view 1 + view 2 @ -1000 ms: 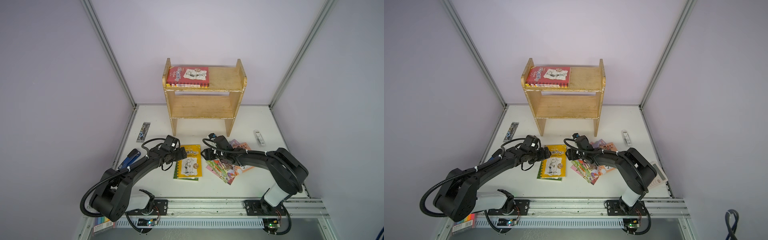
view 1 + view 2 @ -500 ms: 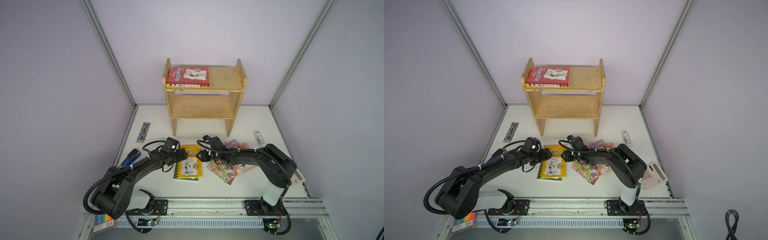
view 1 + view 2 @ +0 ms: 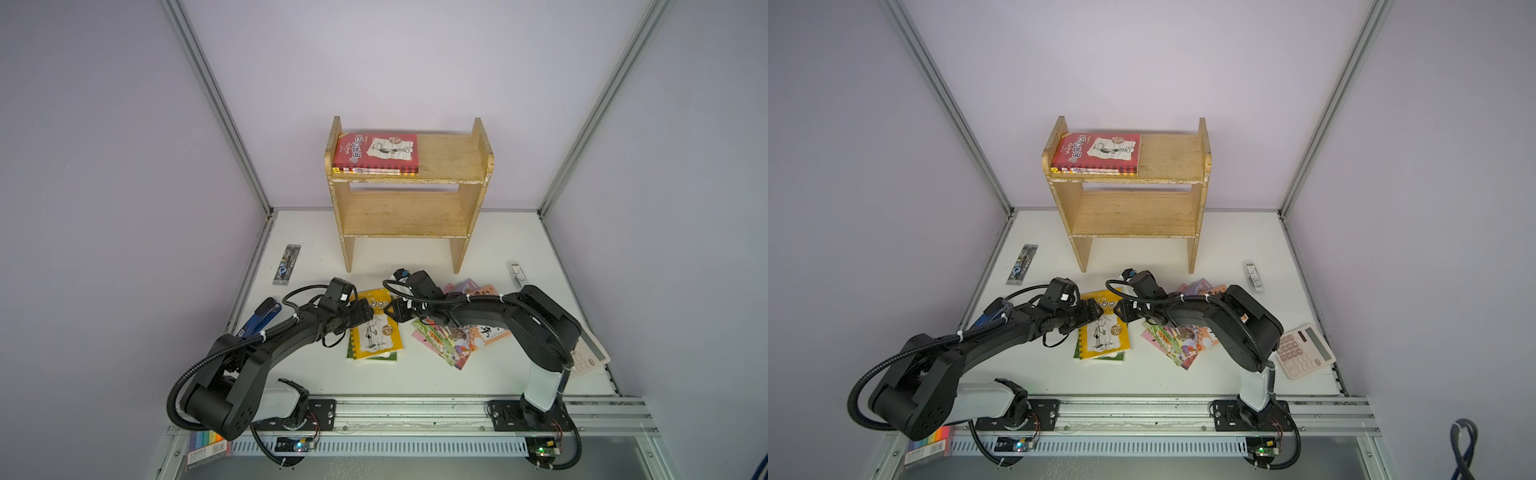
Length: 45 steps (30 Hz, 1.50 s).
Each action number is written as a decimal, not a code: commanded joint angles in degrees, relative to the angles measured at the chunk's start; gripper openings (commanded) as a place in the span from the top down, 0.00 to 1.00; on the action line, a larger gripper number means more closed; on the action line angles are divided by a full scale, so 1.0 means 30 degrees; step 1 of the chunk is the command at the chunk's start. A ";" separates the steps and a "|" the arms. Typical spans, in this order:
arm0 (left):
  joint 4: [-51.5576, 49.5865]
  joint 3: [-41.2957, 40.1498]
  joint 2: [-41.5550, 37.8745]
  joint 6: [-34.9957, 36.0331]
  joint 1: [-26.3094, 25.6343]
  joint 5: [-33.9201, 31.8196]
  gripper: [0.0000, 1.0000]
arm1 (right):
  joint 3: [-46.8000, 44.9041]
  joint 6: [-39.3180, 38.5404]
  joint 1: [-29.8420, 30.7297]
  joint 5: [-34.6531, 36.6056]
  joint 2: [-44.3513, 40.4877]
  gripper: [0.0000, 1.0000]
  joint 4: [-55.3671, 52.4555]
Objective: Stacking books/files
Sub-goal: Pick up the book at the center of the table.
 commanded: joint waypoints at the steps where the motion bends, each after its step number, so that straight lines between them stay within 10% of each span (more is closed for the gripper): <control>1: 0.0435 -0.0375 -0.0306 -0.0272 0.0156 0.0415 0.13 | 0.0542 -0.0442 0.0194 -0.0654 0.0381 0.59 -0.0263; 15: 0.1185 -0.1075 -0.3593 -0.0337 0.0430 0.0984 0.48 | 0.2743 -0.1169 0.0450 -0.1667 0.1724 0.58 -0.2005; 31: 0.3525 -0.0670 -0.4832 -0.0493 -0.0013 0.2617 0.47 | 0.2854 -0.1366 0.0472 -0.1902 0.1843 0.58 -0.1951; 42: 0.2613 0.0337 -0.4590 -0.0110 -0.0061 0.2662 1.00 | 0.2405 -0.1481 0.0467 -0.0982 0.1137 0.54 -0.1559; 45: 0.2419 0.0381 -0.4907 -0.0163 -0.0073 0.2329 1.00 | 0.2101 -0.1873 0.0482 -0.0065 0.0363 0.49 -0.1573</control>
